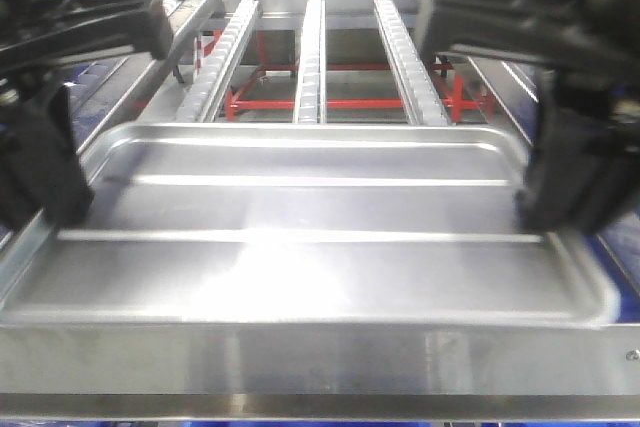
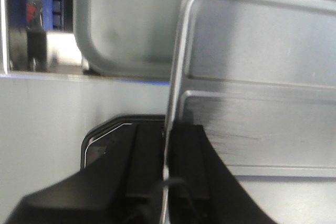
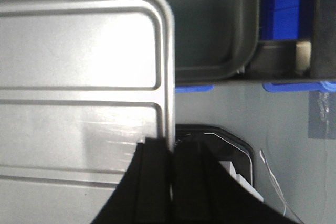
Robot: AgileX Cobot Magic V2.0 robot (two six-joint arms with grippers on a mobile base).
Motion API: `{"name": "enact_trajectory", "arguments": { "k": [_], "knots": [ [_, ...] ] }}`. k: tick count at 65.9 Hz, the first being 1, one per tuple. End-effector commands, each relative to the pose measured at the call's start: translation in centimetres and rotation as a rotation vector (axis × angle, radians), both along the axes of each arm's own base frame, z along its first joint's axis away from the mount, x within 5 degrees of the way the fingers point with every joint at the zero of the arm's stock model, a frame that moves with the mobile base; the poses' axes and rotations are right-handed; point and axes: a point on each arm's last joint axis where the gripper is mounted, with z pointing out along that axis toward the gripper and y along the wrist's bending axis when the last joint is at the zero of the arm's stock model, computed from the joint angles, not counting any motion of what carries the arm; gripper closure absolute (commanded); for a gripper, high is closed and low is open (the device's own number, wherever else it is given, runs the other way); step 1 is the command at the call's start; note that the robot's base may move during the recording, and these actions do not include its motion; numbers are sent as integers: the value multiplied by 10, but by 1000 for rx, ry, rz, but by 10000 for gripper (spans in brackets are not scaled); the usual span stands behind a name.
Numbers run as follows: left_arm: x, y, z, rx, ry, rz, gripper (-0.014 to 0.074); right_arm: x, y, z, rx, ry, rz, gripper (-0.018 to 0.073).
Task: Grab silver tray and place in blue box
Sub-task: 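Lift the silver tray off the shelf with both grippers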
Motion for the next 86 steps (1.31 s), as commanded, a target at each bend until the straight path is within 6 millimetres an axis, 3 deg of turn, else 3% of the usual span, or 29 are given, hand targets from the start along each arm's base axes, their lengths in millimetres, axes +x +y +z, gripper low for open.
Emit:
{"name": "enact_trajectory", "arguments": {
  "k": [1, 86],
  "knots": [
    [-12, 0, 16, -49, -72, 23, 610, -6, 0, 19, 34, -92, 17, 486],
    [-16, 0, 19, -24, -97, 5, 610, -8, 7, 20, 59, -128, 50, 486]
  ]
}}
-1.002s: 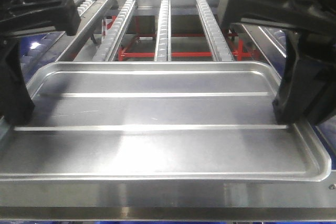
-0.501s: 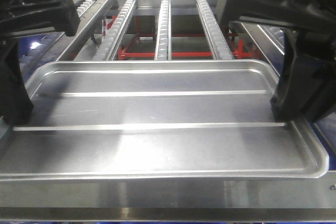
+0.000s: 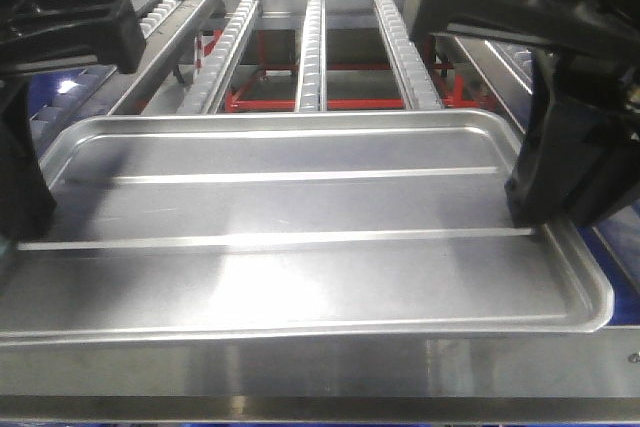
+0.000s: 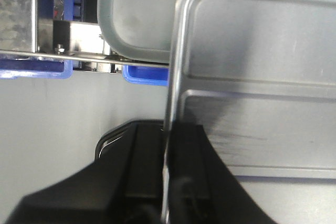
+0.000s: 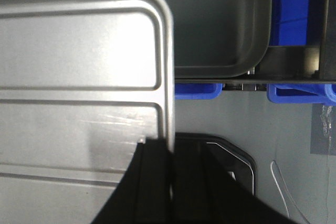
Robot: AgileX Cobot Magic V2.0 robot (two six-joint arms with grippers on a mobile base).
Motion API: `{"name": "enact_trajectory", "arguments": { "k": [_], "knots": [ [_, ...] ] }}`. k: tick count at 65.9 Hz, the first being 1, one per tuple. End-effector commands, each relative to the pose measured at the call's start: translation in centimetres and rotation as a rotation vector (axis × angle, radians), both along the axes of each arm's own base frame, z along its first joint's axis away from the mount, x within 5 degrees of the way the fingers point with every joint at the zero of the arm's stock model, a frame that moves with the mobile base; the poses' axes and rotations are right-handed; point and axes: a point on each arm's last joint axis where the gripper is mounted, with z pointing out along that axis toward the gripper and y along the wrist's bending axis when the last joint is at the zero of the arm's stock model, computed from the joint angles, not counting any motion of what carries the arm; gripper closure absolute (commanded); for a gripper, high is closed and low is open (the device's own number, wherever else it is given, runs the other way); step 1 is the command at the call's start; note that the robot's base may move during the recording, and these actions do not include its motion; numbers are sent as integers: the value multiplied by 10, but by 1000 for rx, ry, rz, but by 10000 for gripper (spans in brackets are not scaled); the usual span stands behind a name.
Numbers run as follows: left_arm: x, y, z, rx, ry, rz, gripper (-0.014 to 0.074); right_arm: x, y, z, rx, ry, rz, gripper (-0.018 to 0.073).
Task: Grab silver tray and place in blue box
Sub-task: 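Lift the silver tray off the shelf with both grippers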
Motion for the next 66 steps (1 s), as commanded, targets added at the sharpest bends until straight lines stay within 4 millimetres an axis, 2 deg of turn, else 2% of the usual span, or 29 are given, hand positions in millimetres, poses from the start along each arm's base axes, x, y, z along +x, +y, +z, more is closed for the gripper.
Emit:
{"name": "enact_trajectory", "arguments": {
  "k": [1, 26, 66],
  "knots": [
    [0, -2, 16, -70, -66, -19, 610, 3, 0, 15, 48, -79, 15, 486],
    [1, -4, 16, -86, -68, -22, 610, 10, -4, 6, -7, -39, -27, 487],
    [1, -4, 16, -85, -67, -21, 610, 11, -2, 6, 6, -47, -20, 487]
  ]
}}
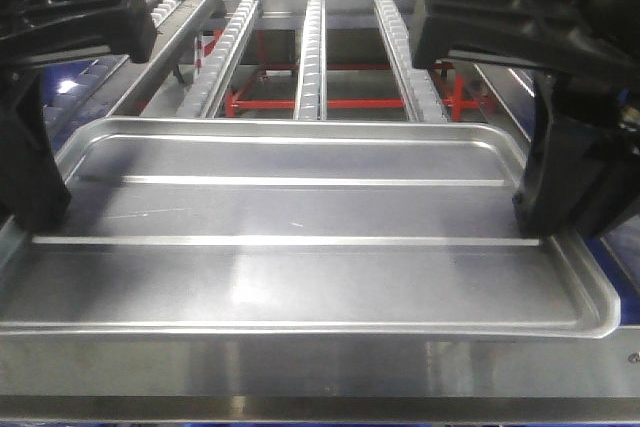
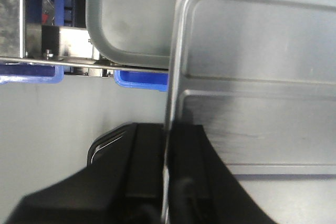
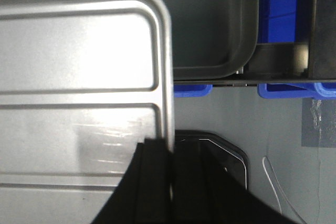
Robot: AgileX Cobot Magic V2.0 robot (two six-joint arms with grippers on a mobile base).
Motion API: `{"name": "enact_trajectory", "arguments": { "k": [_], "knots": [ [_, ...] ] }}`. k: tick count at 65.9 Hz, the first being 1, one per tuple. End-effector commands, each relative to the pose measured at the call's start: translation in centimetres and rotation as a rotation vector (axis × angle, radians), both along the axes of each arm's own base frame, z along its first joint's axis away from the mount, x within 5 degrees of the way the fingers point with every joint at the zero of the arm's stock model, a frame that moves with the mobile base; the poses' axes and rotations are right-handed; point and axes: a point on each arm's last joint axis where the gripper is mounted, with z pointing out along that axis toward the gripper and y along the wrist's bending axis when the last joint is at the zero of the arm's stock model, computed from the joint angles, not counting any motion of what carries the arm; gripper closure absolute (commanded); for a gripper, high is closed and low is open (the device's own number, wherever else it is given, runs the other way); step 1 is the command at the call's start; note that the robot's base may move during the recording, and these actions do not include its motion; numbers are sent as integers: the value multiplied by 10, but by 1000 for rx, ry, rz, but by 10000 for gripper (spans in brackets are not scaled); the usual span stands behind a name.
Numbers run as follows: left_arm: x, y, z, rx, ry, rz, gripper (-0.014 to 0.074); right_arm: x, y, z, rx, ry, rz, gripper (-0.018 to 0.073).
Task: Grab silver tray and place in blue box
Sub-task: 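Lift the silver tray off the shelf with both grippers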
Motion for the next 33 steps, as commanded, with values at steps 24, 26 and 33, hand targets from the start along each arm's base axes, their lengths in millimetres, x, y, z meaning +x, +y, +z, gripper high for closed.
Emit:
{"name": "enact_trajectory", "arguments": {
  "k": [24, 26, 33],
  "knots": [
    [-1, -1, 15, -55, -52, -12, 610, 4, 0, 12, 33, -68, 11, 487],
    [-1, -1, 15, -55, -52, -12, 610, 4, 0, 12, 33, -68, 11, 487],
    [-1, -1, 15, -55, -52, -12, 610, 4, 0, 12, 33, -68, 11, 487]
  ]
}}
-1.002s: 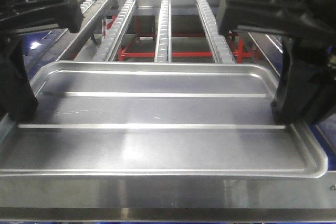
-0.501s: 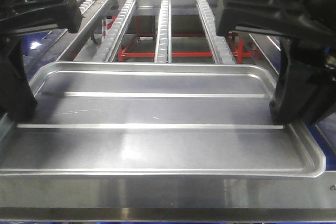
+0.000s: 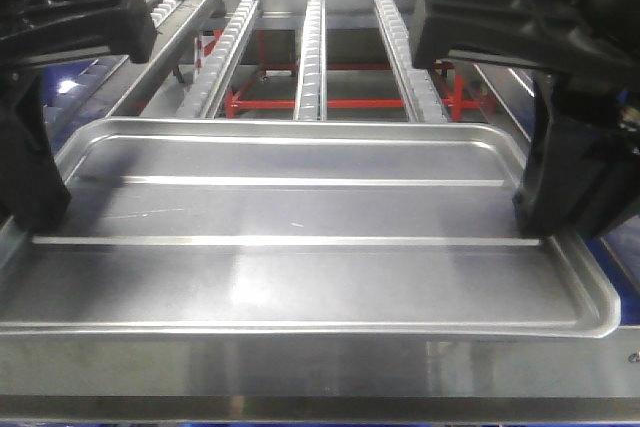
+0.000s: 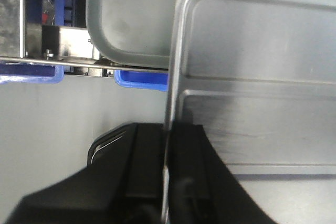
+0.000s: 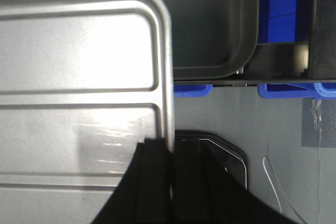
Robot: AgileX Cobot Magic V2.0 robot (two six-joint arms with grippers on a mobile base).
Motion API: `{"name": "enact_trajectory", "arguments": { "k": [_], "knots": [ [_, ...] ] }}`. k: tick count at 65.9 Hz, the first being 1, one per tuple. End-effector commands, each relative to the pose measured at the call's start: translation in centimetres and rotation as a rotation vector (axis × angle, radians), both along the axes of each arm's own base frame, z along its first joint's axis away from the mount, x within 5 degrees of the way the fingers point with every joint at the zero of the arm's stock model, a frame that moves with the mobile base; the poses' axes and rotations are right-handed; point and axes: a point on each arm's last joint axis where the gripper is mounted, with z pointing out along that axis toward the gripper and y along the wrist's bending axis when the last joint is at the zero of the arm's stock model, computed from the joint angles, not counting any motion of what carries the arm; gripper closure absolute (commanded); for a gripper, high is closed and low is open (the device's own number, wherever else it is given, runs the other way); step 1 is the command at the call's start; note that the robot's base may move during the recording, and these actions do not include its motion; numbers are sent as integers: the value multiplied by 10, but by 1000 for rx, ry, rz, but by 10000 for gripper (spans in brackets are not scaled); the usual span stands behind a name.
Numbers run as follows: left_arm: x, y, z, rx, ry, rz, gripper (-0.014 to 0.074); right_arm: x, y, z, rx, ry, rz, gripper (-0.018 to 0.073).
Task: Grab silver tray and place in blue box
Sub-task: 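Lift the silver tray off the shelf with both grippers, then hold the tray level in both grippers while the base drives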
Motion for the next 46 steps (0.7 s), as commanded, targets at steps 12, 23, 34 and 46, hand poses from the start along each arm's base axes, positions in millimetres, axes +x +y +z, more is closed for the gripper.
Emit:
{"name": "enact_trajectory", "arguments": {
  "k": [12, 23, 34, 46],
  "knots": [
    [-1, -1, 15, -58, -50, -12, 610, 4, 0, 12, 33, -68, 11, 487],
    [-3, -3, 14, -81, -17, -1, 610, 4, 0, 12, 33, -68, 11, 487],
    [-3, -3, 14, -81, -17, -1, 610, 4, 0, 12, 33, -68, 11, 487],
    [-3, -3, 14, -81, -17, -1, 610, 4, 0, 12, 33, -68, 11, 487]
  ]
}}
